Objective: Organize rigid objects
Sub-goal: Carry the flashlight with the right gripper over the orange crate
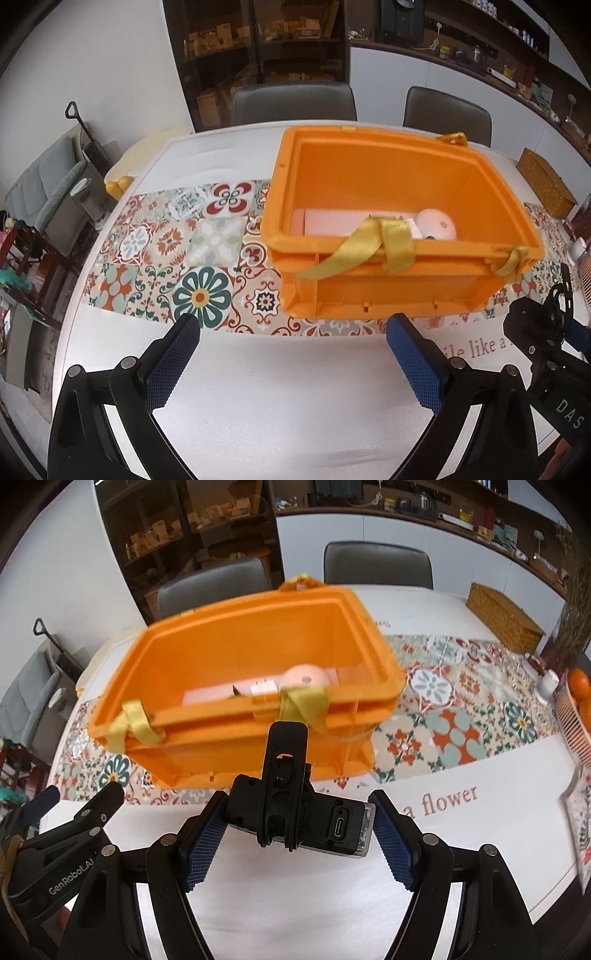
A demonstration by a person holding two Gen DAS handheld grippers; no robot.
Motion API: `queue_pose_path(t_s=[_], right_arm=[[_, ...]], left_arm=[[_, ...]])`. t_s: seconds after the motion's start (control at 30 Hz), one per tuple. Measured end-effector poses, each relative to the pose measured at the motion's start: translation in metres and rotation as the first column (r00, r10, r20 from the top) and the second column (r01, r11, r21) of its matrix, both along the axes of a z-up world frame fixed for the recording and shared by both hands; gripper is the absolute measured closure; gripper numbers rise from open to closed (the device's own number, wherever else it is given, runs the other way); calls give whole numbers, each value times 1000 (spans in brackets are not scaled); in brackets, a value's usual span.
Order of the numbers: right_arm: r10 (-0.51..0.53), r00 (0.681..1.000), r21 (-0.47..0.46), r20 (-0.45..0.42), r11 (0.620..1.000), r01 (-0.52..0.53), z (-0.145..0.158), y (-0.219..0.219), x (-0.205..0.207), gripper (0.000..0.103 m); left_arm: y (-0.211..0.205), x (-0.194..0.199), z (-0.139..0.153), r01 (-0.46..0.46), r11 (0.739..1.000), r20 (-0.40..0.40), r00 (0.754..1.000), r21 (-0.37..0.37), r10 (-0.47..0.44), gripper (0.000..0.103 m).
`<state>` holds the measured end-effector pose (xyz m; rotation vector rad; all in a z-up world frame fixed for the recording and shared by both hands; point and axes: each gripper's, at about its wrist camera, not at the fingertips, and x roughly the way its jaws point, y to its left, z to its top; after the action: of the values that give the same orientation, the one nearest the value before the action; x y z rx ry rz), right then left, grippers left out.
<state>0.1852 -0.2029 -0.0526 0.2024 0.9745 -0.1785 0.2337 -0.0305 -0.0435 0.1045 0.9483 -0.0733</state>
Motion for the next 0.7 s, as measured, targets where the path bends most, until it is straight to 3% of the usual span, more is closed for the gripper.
queue_pose_path(t_s=[0.27,0.7], right_arm=[[14,998,-9,55,1000,-13,33,0,-1,27],[34,990,-20,138,999,-31,70,1,8,27]], left_arm=[[1,1,29,15,999,16,1000,-46,-14,0],[-2,9,64,31,999,91,995,-33,-28,0]])
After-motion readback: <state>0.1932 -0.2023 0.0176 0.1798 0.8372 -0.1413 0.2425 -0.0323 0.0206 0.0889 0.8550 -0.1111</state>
